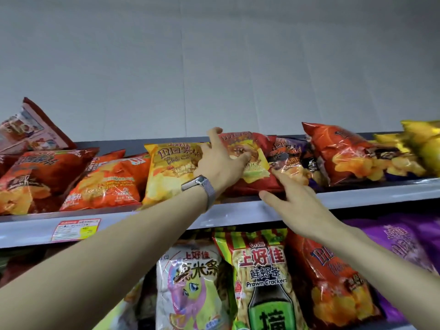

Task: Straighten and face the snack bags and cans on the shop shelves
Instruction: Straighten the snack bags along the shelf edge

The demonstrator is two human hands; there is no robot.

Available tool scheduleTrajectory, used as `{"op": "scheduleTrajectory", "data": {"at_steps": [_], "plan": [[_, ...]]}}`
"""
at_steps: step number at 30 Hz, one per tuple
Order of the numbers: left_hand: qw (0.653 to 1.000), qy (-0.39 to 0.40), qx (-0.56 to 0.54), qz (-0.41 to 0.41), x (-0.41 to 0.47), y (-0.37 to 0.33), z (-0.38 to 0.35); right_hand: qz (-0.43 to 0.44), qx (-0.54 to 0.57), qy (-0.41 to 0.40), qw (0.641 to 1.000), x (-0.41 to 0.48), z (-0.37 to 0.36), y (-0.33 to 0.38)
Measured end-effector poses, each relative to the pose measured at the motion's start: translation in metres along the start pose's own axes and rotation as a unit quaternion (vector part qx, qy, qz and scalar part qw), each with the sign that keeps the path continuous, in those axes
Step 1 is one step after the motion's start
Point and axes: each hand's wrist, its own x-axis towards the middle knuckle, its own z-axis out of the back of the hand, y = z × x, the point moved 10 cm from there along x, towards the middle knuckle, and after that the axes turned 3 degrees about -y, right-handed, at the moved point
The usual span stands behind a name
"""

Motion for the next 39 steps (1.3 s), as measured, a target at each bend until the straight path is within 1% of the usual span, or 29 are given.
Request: {"op": "scheduleTrajectory", "data": {"at_steps": [3,5,9,12,15,19,22,26,29,31,33,37,39], "plan": [[0.996,0.061,0.067,-0.006,-0.007,0.005,-0.015,0.006,-0.020,-0.018,1.000,0.005,-0.001,-0.002],[0.993,0.067,0.091,-0.019,-0.010,0.012,-0.010,0.024,-0.023,-0.037,0.999,0.008,0.001,0.002],[0.989,0.094,0.106,-0.044,-0.017,0.021,-0.001,0.015,-0.082,-0.022,0.996,0.016,-0.009,0.007],[0.983,0.127,0.109,-0.069,-0.023,0.025,-0.001,-0.008,-0.091,-0.017,0.996,0.022,-0.009,0.007],[0.974,0.146,0.134,-0.105,-0.027,0.025,0.001,0.010,-0.097,-0.024,0.995,0.021,-0.009,0.012],[0.960,0.155,0.184,-0.146,-0.030,0.023,0.008,0.014,-0.116,-0.021,0.993,0.012,-0.007,0.017],[0.954,0.160,0.199,-0.155,-0.032,0.020,0.013,0.021,-0.133,-0.010,0.991,0.005,-0.004,0.021],[0.946,0.148,0.218,-0.188,-0.038,0.005,0.018,0.041,-0.191,0.004,0.981,-0.003,-0.002,0.023],[0.934,0.135,0.242,-0.228,-0.044,-0.015,0.013,0.063,-0.230,0.010,0.971,-0.010,0.006,0.024],[0.928,0.120,0.248,-0.252,-0.044,-0.032,0.008,0.086,-0.237,0.001,0.968,-0.014,0.015,0.026],[0.928,0.117,0.232,-0.267,-0.043,-0.047,0.000,0.102,-0.244,-0.019,0.964,-0.018,0.028,0.024],[0.923,0.164,0.214,-0.274,-0.051,-0.072,-0.033,0.103,-0.279,-0.063,0.953,-0.019,0.059,0.007],[0.929,0.170,0.191,-0.268,-0.052,-0.085,-0.051,0.102,-0.281,-0.086,0.950,-0.017,0.077,-0.006]]}}
